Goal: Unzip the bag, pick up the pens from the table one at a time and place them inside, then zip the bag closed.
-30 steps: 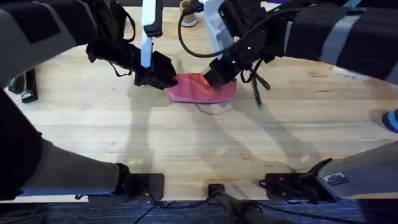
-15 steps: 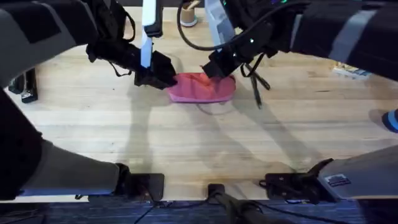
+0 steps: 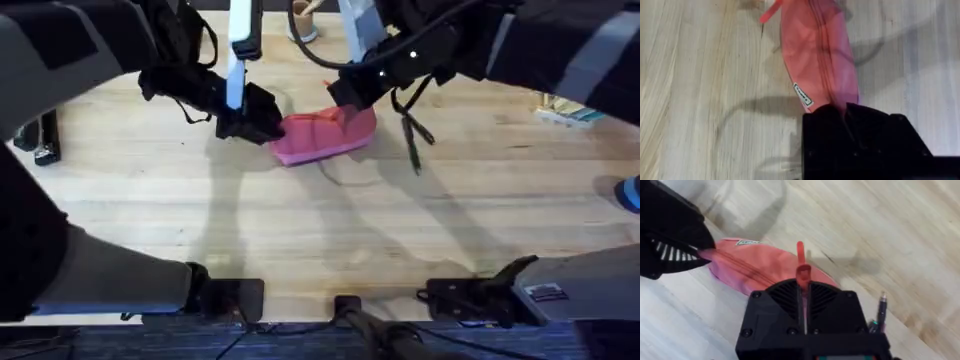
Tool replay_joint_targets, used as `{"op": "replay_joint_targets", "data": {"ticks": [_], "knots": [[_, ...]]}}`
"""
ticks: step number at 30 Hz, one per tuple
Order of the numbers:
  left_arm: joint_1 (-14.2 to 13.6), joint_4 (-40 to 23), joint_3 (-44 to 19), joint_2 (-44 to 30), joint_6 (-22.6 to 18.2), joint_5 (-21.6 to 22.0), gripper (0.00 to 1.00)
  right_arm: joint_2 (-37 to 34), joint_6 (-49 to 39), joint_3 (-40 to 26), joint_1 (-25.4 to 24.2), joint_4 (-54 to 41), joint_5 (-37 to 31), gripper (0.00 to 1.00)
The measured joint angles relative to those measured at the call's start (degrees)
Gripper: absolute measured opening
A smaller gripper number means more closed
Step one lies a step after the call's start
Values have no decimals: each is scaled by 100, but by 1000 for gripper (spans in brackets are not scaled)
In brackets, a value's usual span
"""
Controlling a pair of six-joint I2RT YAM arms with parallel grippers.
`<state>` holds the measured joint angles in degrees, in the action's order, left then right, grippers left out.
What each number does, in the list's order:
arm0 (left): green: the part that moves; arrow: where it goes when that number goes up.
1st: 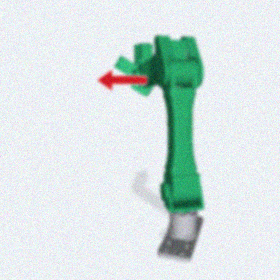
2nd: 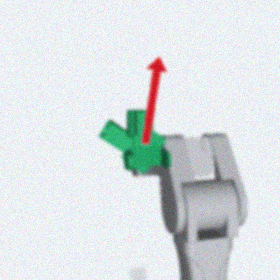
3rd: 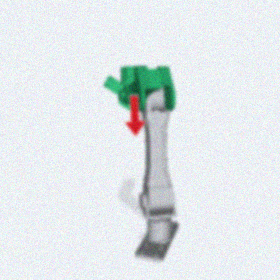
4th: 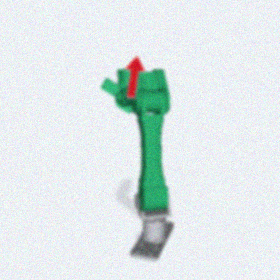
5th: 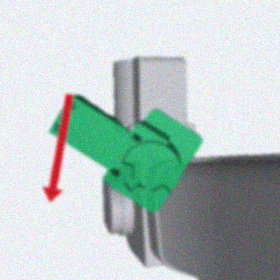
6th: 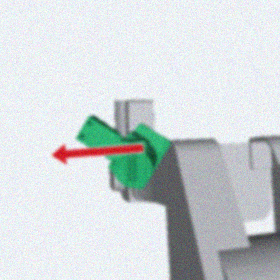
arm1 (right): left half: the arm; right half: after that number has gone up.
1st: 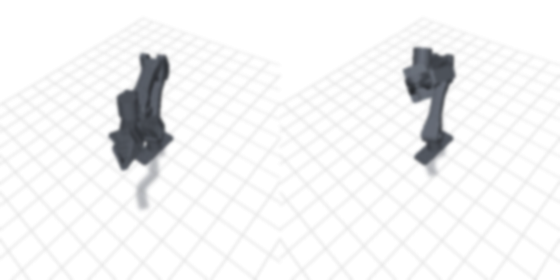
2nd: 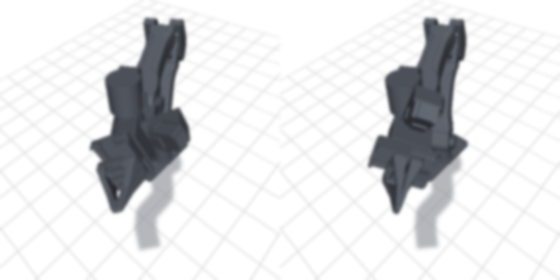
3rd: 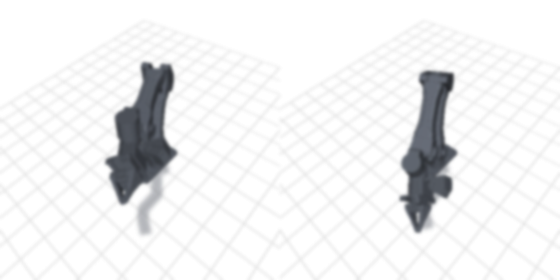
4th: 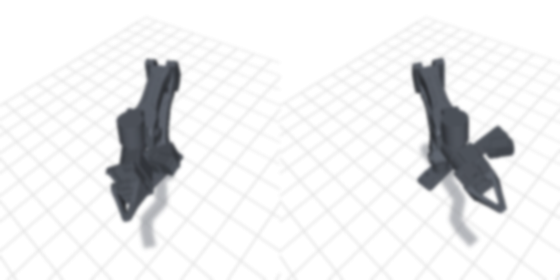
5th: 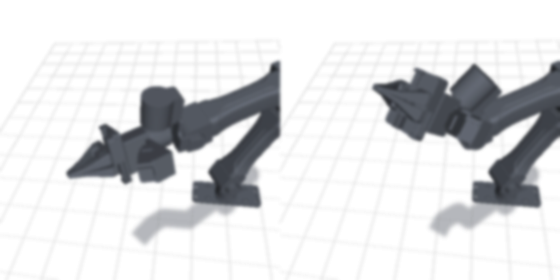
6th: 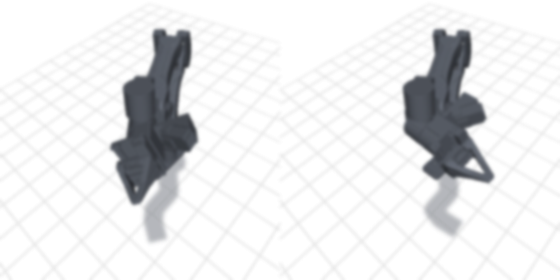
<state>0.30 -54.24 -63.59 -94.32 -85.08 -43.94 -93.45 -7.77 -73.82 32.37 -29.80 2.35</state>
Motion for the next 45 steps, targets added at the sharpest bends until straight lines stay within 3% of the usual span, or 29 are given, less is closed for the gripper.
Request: {"op": "replay_joint_targets", "data": {"ticks": [7,18,45], "knots": [[0,0,0,-2,0,-24,43,96,2,0,-72,-32,-162,33],[0,0,0,0,0,2,43,49,74,0,-94,-136,631,33],[0,-26,0,-1,0,-20,43,-403,201,-31,783,852,1099,33]]}}
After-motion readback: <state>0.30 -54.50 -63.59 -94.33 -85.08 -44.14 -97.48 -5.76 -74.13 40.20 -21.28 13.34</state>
